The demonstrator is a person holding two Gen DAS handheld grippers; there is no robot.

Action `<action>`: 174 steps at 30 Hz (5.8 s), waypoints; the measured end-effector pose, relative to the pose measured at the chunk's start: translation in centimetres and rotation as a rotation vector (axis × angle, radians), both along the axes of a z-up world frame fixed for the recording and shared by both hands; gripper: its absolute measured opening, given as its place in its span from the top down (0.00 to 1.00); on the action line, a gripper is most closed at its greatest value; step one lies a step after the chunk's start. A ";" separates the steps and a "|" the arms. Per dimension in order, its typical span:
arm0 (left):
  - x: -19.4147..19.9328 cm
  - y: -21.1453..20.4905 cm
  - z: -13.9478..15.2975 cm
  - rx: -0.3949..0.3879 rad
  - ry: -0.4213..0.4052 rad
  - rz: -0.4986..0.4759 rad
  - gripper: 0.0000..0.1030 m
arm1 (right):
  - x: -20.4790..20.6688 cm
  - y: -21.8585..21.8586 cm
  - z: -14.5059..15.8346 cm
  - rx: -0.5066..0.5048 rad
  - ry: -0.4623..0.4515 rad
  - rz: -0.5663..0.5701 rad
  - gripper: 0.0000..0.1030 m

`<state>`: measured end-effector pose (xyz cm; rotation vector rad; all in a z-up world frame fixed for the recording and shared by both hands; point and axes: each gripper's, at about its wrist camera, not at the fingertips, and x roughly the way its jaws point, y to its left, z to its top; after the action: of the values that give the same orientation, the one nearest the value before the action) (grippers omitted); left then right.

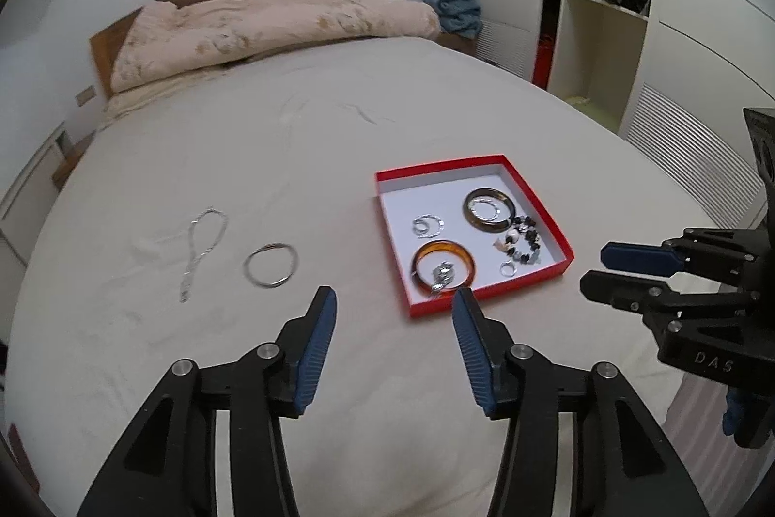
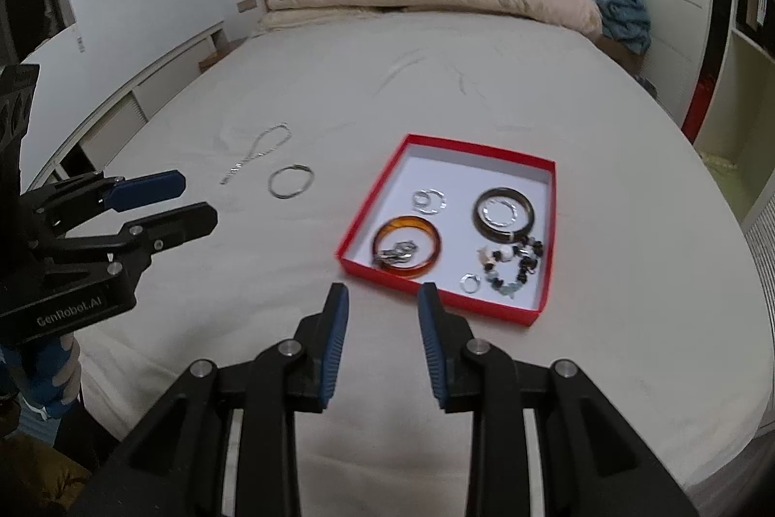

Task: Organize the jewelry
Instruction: 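Withdraw both tools and move toward the chain necklace and silver cuff bangle, then grasp the chain necklace with the left tool while the right tool grasps the silver cuff bangle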

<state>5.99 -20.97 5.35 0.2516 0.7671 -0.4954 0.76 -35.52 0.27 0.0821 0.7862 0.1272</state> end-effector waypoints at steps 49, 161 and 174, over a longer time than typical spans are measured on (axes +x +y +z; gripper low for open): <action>3.1 16.5 -4.2 0.072 0.035 0.350 0.42 | 7.7 15.6 -1.7 -0.006 0.024 0.254 0.66; 27.5 15.9 -16.3 0.014 0.206 0.363 0.35 | 31.0 15.1 -14.3 -0.037 0.244 0.154 0.72; 29.0 16.2 -16.8 -0.014 0.223 0.287 0.55 | 31.9 14.8 -14.3 -0.024 0.241 0.157 0.84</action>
<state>35.01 -4.76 -11.44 0.0704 0.9993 -0.2592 32.67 -20.73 -14.03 0.0131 1.0351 0.2597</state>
